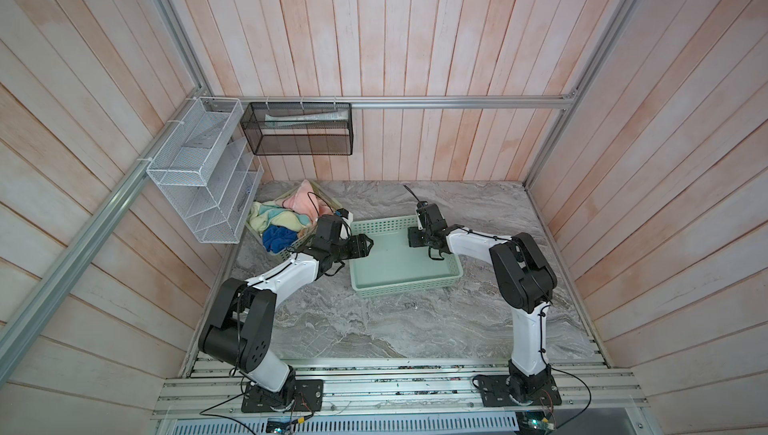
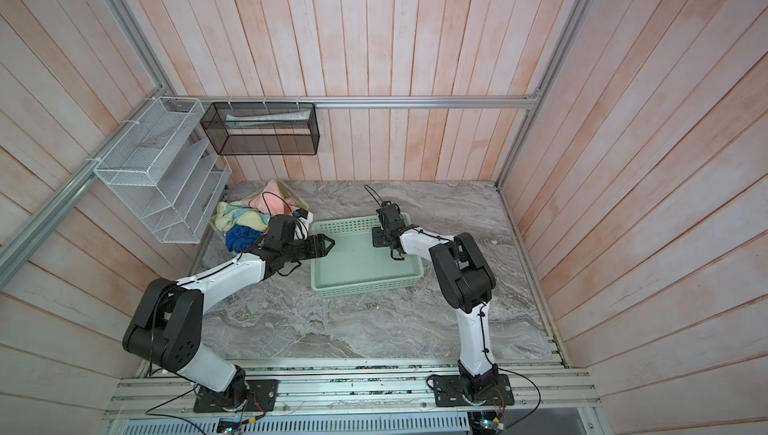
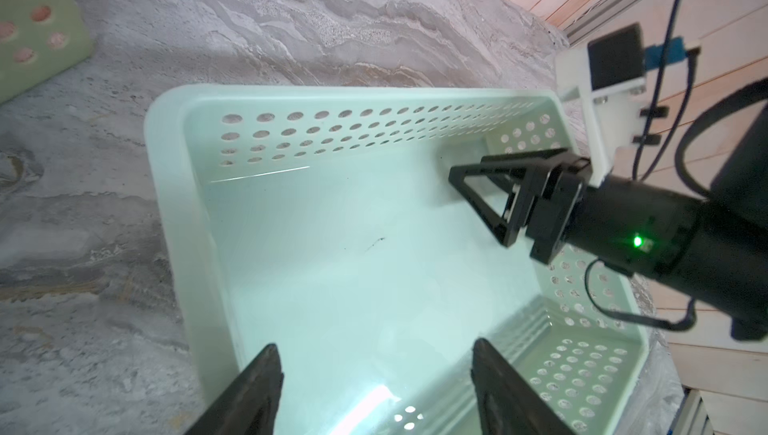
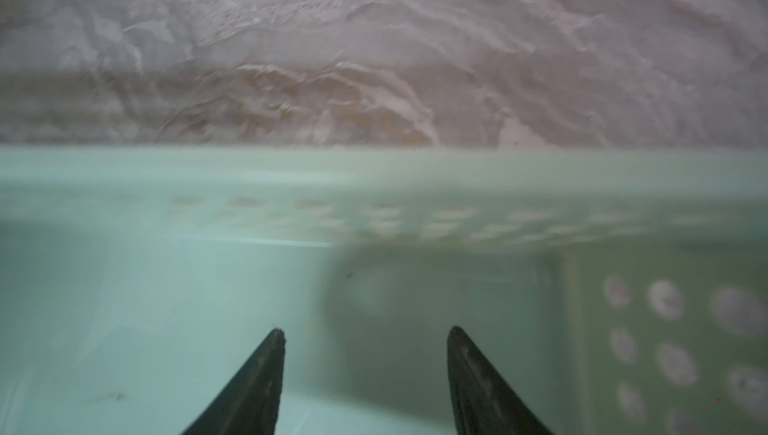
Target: Fold and stack the towels
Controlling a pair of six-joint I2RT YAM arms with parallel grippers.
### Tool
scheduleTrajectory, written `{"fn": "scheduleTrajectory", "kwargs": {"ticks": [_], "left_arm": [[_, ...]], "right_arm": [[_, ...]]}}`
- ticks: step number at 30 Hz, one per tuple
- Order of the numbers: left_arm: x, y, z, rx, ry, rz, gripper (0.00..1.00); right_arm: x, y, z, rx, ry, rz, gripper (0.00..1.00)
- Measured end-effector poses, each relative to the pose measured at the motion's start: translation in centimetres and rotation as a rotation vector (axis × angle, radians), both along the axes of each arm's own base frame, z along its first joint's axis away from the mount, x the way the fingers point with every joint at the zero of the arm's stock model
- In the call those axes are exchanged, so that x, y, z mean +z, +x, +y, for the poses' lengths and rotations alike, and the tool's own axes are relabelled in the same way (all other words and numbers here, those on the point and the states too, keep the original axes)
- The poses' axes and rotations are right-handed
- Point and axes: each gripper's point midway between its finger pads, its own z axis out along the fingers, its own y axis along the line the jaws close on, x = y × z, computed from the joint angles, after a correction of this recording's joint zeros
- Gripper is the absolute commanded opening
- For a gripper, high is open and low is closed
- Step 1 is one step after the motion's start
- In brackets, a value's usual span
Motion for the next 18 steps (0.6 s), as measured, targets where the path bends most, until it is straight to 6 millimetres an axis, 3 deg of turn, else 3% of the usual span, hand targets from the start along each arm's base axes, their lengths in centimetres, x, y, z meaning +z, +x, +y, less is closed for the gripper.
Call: {"fn": "scheduleTrajectory", "kwargs": {"ticks": [5,11,18], "left_arm": [[1.5,2.3,-0.2,0.013,0.007,-0.021,0.74],[3.2,5.5,1.3,0.059,0.008,-0.049,0.73],[3.5,7.8,3.7,0.099,0.041,-0.044,0.74]], "right_arm": [[-0.1,4.5,-5.7,-0.104,0.002,0.000,0.63],[-0.6,9.2,-13.5,-0.238,-0.005,0.004,0.66],[1.0,17.7,-22.6,-0.382,0.072,-0.054,0.67]]}}
